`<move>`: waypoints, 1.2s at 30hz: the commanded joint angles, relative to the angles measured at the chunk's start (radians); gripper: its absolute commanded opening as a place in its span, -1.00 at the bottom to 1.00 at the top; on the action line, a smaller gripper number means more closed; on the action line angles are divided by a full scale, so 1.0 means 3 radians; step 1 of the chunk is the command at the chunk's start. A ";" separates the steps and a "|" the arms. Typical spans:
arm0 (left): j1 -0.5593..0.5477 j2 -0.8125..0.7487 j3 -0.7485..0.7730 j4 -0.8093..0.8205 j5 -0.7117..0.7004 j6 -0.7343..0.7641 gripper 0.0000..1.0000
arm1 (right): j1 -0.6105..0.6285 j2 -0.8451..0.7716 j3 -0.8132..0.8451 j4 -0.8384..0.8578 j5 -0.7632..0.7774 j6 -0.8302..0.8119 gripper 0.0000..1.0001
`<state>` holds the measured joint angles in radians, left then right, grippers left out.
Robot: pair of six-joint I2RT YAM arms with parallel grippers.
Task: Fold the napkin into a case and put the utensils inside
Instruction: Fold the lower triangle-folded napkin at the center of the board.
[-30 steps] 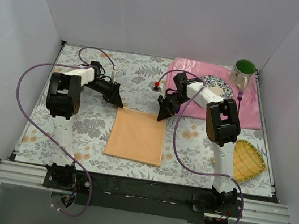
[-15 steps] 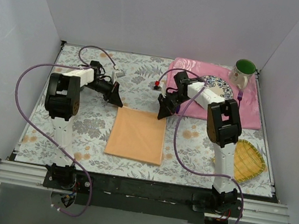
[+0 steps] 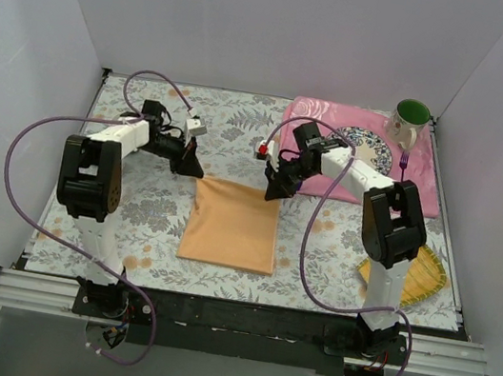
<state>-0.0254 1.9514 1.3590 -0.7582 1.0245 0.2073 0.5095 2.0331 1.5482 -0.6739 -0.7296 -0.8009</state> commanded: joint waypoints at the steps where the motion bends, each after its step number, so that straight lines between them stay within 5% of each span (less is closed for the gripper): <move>1: -0.0028 -0.0476 -0.0361 0.0108 -0.0014 0.0550 -1.00 | 0.0086 -0.0364 -0.0272 0.0323 0.0105 -0.0250 -0.97; 6: -0.0079 -0.0880 -0.0797 0.0303 -0.0132 0.0883 -1.00 | 0.0204 -0.0595 -0.0635 0.0584 0.0259 -0.0408 -0.97; 10: -0.0105 -0.0896 -0.0854 0.0548 -0.0239 0.0624 -1.00 | 0.0230 -0.0554 -0.0600 0.0559 0.0238 -0.0302 -0.97; 12: -0.0084 -0.0794 -0.0686 0.0604 -0.0255 0.0231 -0.97 | 0.0230 -0.0518 -0.0544 0.0579 0.0279 -0.0260 -0.97; 13: -0.0059 -0.0763 -0.0629 0.0655 -0.0230 0.0057 -0.72 | 0.0230 -0.0498 -0.0533 0.0600 0.0289 -0.0215 -0.97; 16: 0.0191 -0.0803 -0.0552 0.0874 0.0143 -0.0679 -0.48 | 0.0224 -0.0498 -0.0523 0.0681 0.0295 -0.0194 -0.97; 18: 0.0344 -0.0925 -0.0755 0.1196 0.0225 -0.1535 -0.29 | 0.0229 -0.0493 -0.0508 0.0733 0.0305 -0.0173 -0.97; 25: 0.0361 -0.1748 -0.1588 0.1723 0.0512 -0.2682 0.07 | 0.0224 -0.0579 -0.0635 0.0809 0.0274 -0.0209 -0.97; 32: 0.0146 -0.1862 -0.2346 0.2843 0.0405 -0.4329 0.28 | 0.0229 -0.0651 -0.0778 0.0881 0.0264 -0.0235 -0.97; 36: 0.0131 -0.1668 -0.2479 0.3335 0.0272 -0.4740 0.31 | 0.0224 -0.0651 -0.0789 0.0891 0.0238 -0.0255 -0.97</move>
<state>0.0166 1.4178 0.6399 0.0257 1.1351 -0.9699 0.5819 1.8854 1.3155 -0.4370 -0.6315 -0.8673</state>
